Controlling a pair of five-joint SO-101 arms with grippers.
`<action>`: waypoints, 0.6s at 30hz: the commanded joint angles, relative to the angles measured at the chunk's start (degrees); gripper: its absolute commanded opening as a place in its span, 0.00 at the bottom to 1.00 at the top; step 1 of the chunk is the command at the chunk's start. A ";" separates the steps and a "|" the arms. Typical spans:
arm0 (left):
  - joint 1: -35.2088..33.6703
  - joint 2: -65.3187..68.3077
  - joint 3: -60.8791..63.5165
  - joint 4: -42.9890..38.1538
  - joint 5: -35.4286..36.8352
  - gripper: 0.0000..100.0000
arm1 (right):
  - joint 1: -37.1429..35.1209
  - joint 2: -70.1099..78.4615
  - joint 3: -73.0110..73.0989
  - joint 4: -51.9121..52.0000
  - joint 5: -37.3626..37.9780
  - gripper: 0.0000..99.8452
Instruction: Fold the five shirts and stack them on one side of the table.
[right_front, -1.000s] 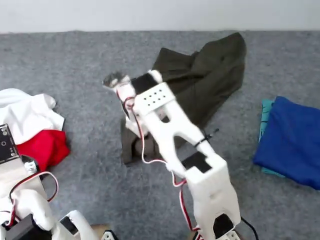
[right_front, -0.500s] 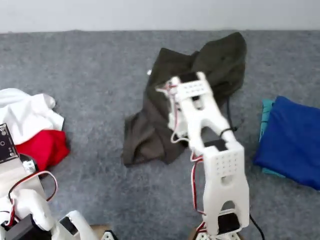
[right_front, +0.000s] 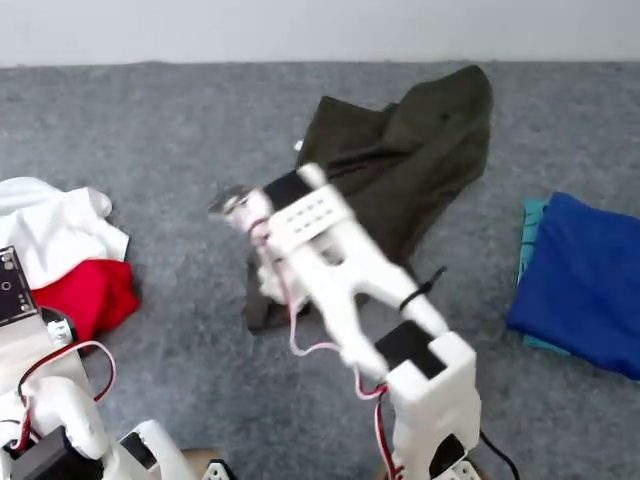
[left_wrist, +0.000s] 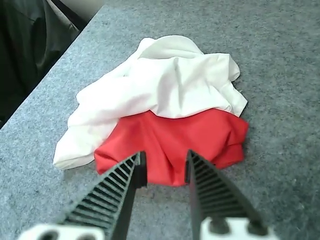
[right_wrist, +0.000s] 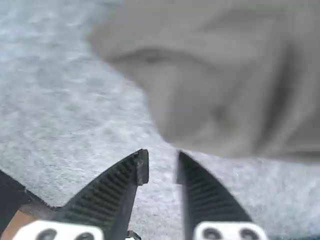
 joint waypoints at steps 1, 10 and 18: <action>-0.44 0.97 -0.13 -1.14 0.00 0.13 | -4.44 1.10 -1.85 1.36 0.09 0.24; -0.44 0.97 -0.13 -0.79 0.00 0.13 | -9.45 13.93 -16.53 1.98 0.00 0.25; -0.44 0.79 -0.04 -0.70 0.00 0.13 | -11.47 22.29 -21.45 1.36 -2.02 0.25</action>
